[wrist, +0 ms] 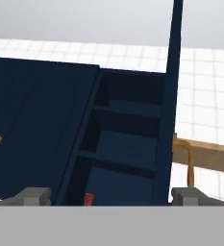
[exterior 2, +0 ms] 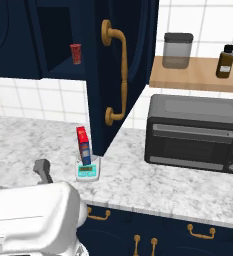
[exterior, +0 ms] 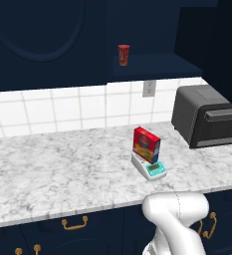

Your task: Pick the boxed food and place it on the digital scale for weighing, and close the cabinet.

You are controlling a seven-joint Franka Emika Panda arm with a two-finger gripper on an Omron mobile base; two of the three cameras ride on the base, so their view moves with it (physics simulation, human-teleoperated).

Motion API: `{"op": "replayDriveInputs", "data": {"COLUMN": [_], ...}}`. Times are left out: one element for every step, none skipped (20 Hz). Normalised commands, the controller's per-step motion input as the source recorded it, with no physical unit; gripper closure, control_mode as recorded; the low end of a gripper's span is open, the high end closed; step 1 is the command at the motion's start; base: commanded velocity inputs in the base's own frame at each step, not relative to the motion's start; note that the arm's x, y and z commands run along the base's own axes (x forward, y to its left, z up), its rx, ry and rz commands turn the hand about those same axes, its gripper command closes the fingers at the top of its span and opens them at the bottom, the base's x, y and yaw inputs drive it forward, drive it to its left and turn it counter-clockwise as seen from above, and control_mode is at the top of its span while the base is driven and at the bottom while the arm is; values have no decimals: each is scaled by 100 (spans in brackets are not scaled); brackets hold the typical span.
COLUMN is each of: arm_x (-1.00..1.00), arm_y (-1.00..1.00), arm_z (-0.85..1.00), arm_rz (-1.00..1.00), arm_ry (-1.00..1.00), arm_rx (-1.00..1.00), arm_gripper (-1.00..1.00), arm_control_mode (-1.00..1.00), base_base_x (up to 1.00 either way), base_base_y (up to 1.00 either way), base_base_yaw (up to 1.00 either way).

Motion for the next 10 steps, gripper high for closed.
{"op": "replayDriveInputs", "data": {"arm_x": [61, 100, 100, 100, 100, 100, 100, 100, 100, 100], "arm_y": [-10, 0, 0, 0, 0, -26, -31, -13, 0, 0], "arm_z": [-100, -100, -100, -100, -100, -88, -94, -94, -88, -85], "arm_rz": [-13, -8, -8, -5, -4, -4, -4, -4, -2, 0], "arm_ry": [-42, -32, -34, -36, -35, -31, -24, -19, -20, -20], "arm_rx": [31, 27, 25, 27, 27, 29, 31, 27, 24, 23], "arm_gripper": [-100, -100, -100, -100, -100, -100, -100, -100, -100, -100], "arm_control_mode": [-100, -100, -100, -100, -100, -100, -100, -100, -100, -100], "base_base_x": [0, 0, 0, 0, 0, 0, 0, 0, 0, 0], "base_base_y": [0, 0, 0, 0, 0, 0, 0, 0, 0, 0], "base_base_yaw": [0, 0, 0, 0, 0, 0, 0, 0, 0, 0]}}
